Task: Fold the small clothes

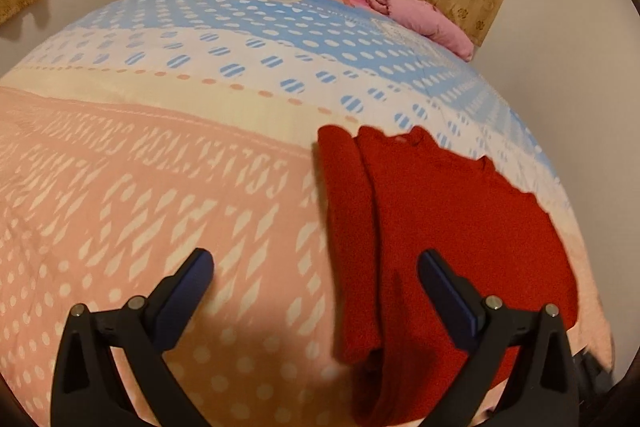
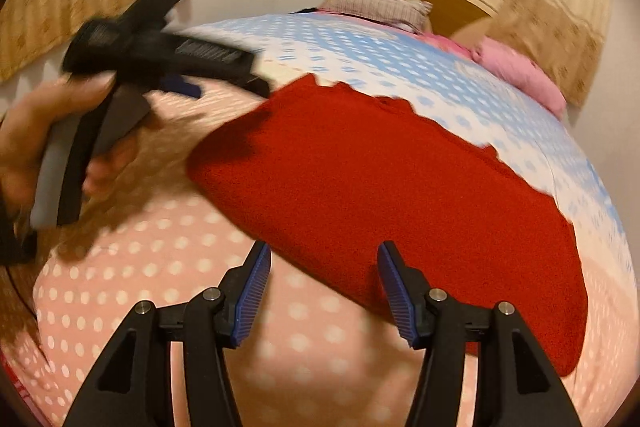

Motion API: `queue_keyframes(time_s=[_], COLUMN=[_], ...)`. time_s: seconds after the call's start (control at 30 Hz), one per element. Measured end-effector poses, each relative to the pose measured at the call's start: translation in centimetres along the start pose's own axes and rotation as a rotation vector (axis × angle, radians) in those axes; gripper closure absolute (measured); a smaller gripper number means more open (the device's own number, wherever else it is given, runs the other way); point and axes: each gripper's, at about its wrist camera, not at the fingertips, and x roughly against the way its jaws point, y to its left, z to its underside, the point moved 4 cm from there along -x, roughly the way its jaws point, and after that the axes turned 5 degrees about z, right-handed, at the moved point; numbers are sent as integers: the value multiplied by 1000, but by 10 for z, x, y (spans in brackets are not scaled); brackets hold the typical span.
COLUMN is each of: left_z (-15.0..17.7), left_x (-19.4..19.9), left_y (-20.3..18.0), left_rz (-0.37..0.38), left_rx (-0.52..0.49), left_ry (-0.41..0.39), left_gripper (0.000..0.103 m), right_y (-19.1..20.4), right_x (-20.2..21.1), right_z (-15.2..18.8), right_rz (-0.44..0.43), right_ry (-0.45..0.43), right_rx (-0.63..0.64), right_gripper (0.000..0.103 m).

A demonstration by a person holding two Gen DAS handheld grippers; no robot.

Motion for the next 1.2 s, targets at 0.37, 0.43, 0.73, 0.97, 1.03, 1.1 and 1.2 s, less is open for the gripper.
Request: queue_keyframes(time_s=[0.37,0.43,0.73,0.97,1.03,1.1,1.2], left_z=[-8,-8,-19,-24,-23,-24,-25], left_x=[-40,-43,-53,-60,-62,-60,-56], left_y=[-10,-10,-3,-5,-7,-9,-14], left_rz=[74,83,138,232,250,268,328], left_rx=[47,47,21,51,58,57,55], left_ry=[74,78,108,150,153,144,137], left_gripper=[0,3,17,37,44,60,86], right_y=[48,54,70,63,62,65,63], right_x=[-19,-23,-37,-42,-43,-42,-41], right_z=[-24,-28,-32,-32,-32,-31,-29], right_rz=[13,6,51,28,24,25,12], right_ry=[-20,-22,-11,-2,-4,-6,-6], right_rx=[121,125,189,150,152,154,135], right_gripper=[46,46,46,46,53,61,81])
